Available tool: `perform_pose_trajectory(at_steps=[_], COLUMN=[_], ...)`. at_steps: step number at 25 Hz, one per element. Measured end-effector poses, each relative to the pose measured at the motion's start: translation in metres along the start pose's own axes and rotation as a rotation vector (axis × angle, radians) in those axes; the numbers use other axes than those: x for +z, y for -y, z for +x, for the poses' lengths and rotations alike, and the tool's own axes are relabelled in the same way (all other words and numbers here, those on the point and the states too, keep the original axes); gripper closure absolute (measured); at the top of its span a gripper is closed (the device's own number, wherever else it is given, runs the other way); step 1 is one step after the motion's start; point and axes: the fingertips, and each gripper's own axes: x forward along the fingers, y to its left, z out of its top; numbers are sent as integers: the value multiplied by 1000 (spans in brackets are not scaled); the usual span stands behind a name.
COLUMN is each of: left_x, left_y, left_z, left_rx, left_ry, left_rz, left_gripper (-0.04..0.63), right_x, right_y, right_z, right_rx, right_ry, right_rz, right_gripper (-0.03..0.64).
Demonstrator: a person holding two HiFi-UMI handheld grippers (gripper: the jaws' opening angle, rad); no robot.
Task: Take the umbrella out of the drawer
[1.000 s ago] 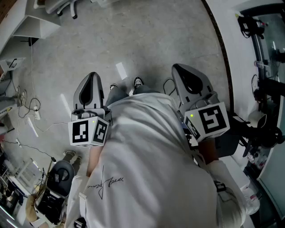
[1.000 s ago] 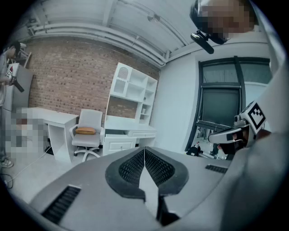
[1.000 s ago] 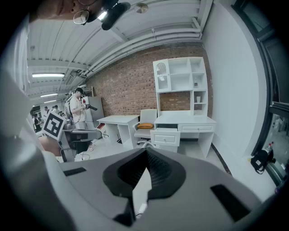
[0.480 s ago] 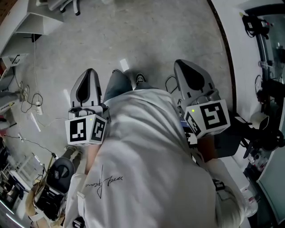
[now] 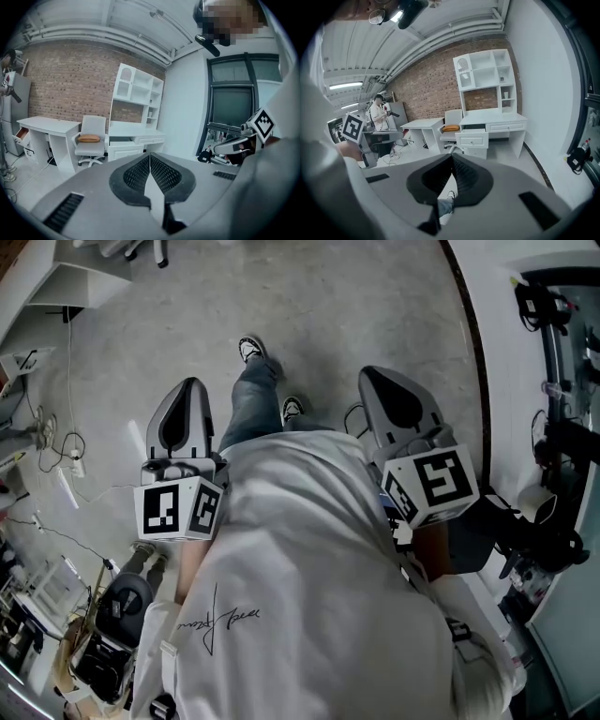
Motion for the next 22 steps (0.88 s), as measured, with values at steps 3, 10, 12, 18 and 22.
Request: perform_pose_trajectory(at_steps=[3, 10, 12, 18, 22], left_x=[13, 41, 50, 87, 111], left_y=[-10, -36, -45, -71, -96], left_z=[15, 60, 75, 139, 173], left_rx=[5, -22, -34, -101, -142], left_ry=[5, 4, 8, 39, 51], left_rz=[3, 13, -4, -10, -1], left_gripper=[578, 578, 578, 578, 578], right_x=[10, 31, 41, 86, 118], right_y=[10, 20, 23, 38, 37], right_z=[14, 53, 66, 119, 159], right_rx=[11, 30, 32, 18, 50], right_ry=[-1, -29, -22, 8, 15], right_rz=[-29, -46, -46, -10, -27], right_gripper=[591, 591, 591, 591, 591])
